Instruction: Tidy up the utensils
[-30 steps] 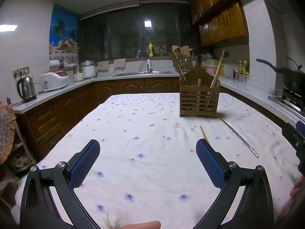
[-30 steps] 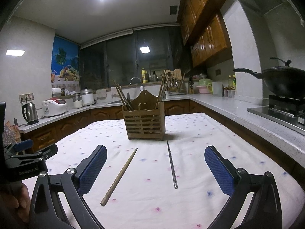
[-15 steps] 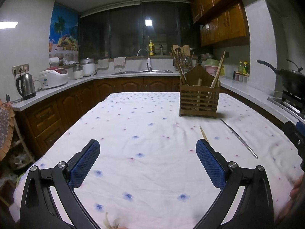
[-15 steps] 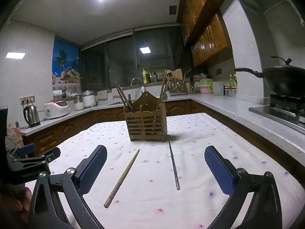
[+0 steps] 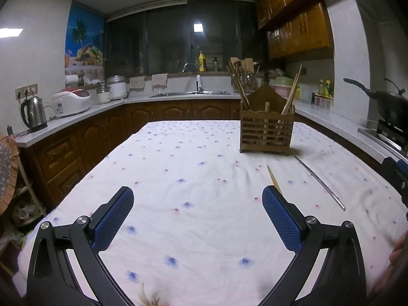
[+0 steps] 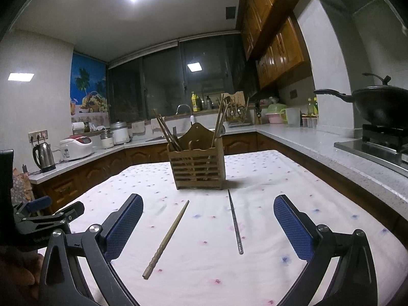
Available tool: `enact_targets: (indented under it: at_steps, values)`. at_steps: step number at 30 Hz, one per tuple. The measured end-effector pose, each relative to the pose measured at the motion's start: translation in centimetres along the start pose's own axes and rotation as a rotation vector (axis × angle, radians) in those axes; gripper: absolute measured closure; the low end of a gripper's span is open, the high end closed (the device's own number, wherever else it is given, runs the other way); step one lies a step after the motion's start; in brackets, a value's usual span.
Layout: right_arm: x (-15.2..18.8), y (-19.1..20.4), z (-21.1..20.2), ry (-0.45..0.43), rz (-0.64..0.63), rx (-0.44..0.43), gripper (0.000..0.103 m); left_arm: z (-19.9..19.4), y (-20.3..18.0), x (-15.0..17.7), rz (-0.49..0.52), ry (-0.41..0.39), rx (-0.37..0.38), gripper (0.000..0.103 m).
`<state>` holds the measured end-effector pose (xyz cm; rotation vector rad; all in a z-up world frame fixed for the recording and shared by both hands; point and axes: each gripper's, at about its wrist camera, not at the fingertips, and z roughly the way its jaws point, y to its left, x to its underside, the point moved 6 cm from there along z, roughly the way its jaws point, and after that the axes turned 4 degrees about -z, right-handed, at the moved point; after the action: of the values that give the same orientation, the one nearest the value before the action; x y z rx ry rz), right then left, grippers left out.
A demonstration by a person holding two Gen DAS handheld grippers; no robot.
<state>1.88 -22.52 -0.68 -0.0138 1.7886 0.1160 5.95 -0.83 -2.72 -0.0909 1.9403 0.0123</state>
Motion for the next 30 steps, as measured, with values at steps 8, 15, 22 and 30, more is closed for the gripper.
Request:
enact_targets:
  at_steps: [8, 15, 22, 30]
  values:
    - [-0.03, 0.19, -0.01, 0.000, 0.005, -0.001, 0.000, -0.15, -0.07, 0.14, 0.010, -0.001, 0.005, 0.000]
    - [-0.02, 0.09, -0.02, 0.000, 0.006, -0.001, 0.000, -0.21, -0.24, 0.13, 0.016, 0.001, 0.011, 0.000]
    - [-0.04, 0.17, -0.07, 0.001, 0.008, -0.001, 0.000, -0.29, -0.30, 0.06, 0.019, 0.001, 0.014, 0.000]
    - [-0.04, 0.18, -0.08, 0.001, 0.009, 0.000, 0.000, -0.34, -0.35, 0.07, 0.019, 0.002, 0.015, 0.000]
